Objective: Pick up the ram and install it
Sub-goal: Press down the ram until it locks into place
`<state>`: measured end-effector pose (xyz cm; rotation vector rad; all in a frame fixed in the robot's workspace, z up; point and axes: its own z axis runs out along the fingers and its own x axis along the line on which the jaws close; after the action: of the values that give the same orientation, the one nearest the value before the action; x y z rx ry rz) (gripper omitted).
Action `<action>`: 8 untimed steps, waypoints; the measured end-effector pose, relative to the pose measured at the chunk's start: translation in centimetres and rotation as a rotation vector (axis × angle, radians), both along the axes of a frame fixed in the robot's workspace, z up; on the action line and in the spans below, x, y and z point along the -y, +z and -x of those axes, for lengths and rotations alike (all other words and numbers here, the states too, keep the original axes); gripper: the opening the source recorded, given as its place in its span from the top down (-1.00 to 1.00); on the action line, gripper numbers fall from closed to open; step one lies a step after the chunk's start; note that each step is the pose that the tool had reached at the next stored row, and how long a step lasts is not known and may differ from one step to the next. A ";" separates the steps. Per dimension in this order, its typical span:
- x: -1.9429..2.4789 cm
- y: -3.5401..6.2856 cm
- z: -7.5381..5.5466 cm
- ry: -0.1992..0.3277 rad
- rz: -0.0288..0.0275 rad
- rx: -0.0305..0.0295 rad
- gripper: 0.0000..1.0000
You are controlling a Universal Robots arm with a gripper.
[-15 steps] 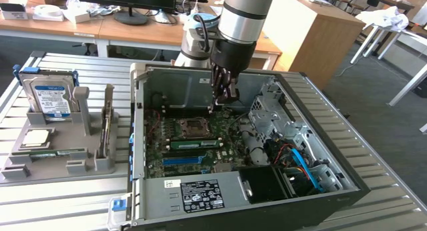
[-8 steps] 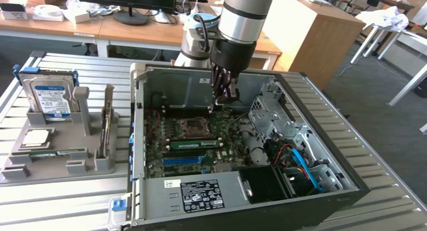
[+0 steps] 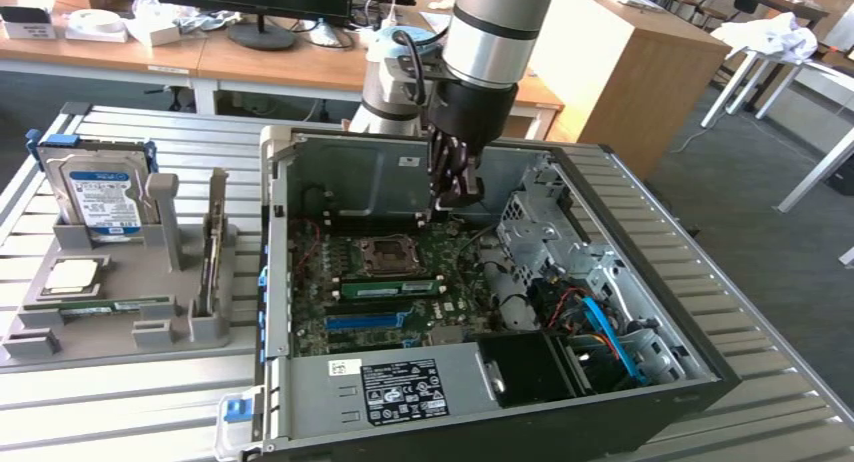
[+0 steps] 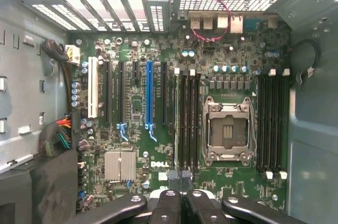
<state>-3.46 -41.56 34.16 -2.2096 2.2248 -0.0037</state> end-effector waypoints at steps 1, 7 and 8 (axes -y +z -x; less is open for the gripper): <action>0.00 -0.01 -0.2 0.000 -0.0001 0.0000 0.80; 0.00 0.00 -1.1 0.000 -0.0001 0.0000 0.80; 0.00 -0.01 -1.2 0.000 -0.0002 0.0000 0.80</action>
<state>-2.22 -41.56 34.15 -2.2096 2.2247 -0.0035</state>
